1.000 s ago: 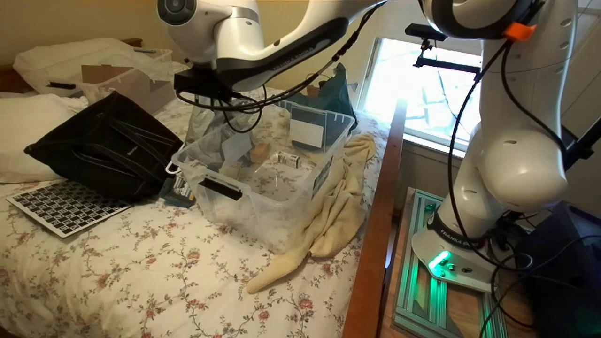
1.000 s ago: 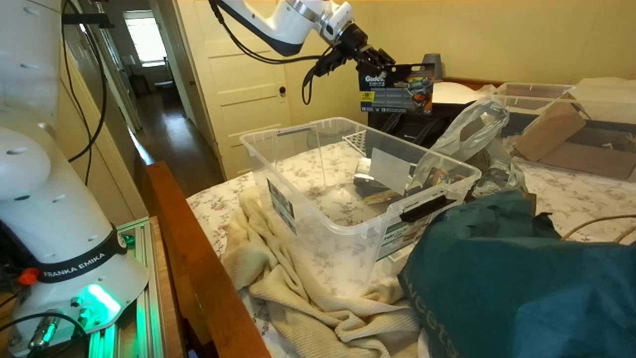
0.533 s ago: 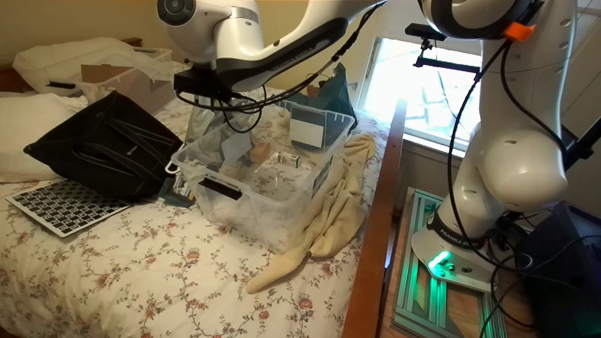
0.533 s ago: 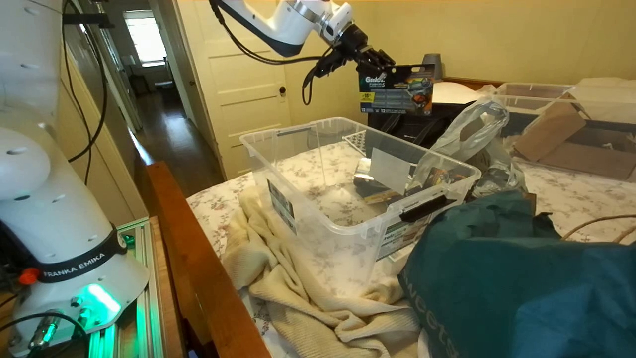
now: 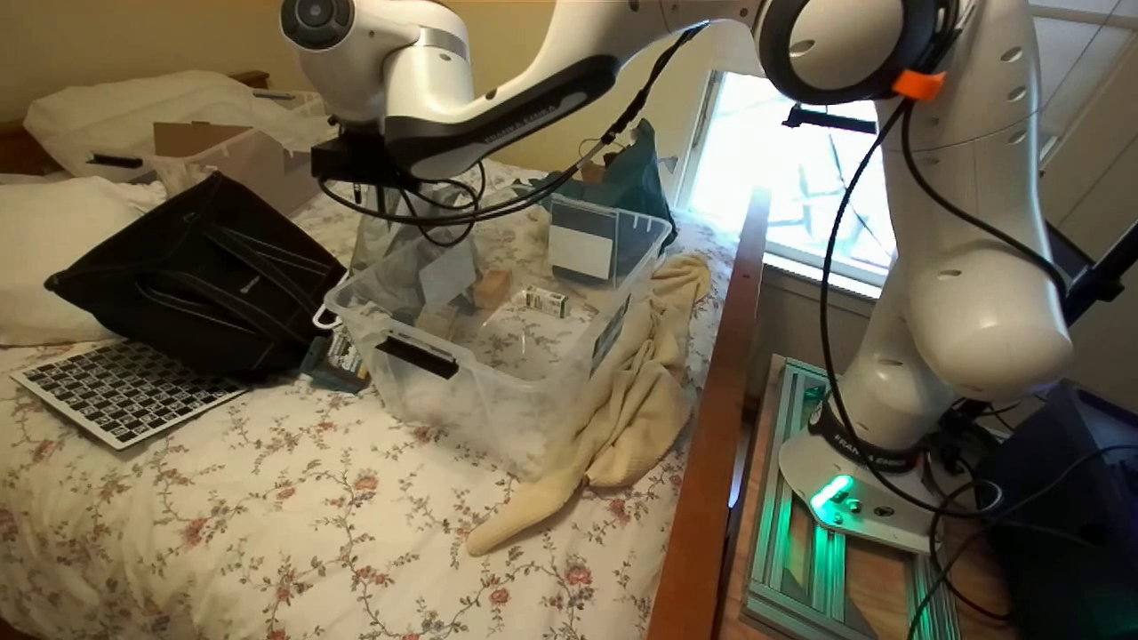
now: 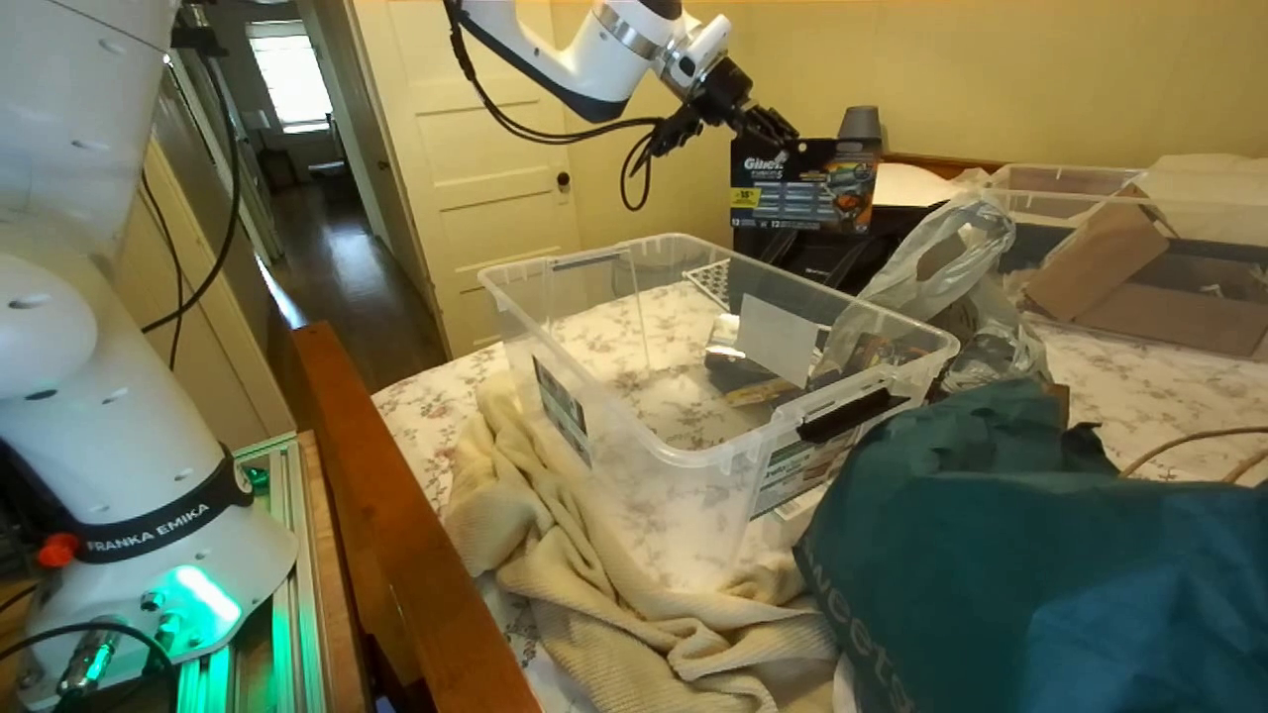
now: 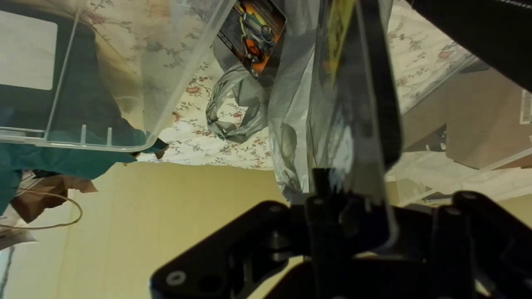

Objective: Remove the black pack from the clear bowl and put it on the bed

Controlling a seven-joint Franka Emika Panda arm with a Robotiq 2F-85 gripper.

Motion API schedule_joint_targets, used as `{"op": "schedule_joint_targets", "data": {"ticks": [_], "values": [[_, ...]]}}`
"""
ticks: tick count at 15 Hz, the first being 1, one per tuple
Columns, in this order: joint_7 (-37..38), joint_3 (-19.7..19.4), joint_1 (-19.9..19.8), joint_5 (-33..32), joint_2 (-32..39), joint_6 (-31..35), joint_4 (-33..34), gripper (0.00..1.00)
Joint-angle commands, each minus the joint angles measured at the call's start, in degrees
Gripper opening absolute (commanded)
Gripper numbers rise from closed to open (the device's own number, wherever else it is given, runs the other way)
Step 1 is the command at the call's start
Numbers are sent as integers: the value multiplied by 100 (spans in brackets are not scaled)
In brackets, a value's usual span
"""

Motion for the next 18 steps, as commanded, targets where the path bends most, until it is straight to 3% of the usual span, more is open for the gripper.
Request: {"op": "schedule_joint_targets", "data": {"ticks": [1, 4, 5, 7, 12, 16, 18], "values": [[-846, 4, -35, 545, 621, 147, 910, 0], [-1413, -39, 16, 1027, 903, 127, 1331, 0], [-1566, -94, 65, 1133, 996, 57, 1470, 25], [-1861, -176, 109, 1313, 1177, 30, 1735, 31], [-2214, -410, 192, 1744, 1473, -22, 2237, 65], [-2631, -453, 257, 2186, 1269, -283, 2070, 94], [-2799, -500, 314, 2326, 1122, -418, 1890, 100]]}}
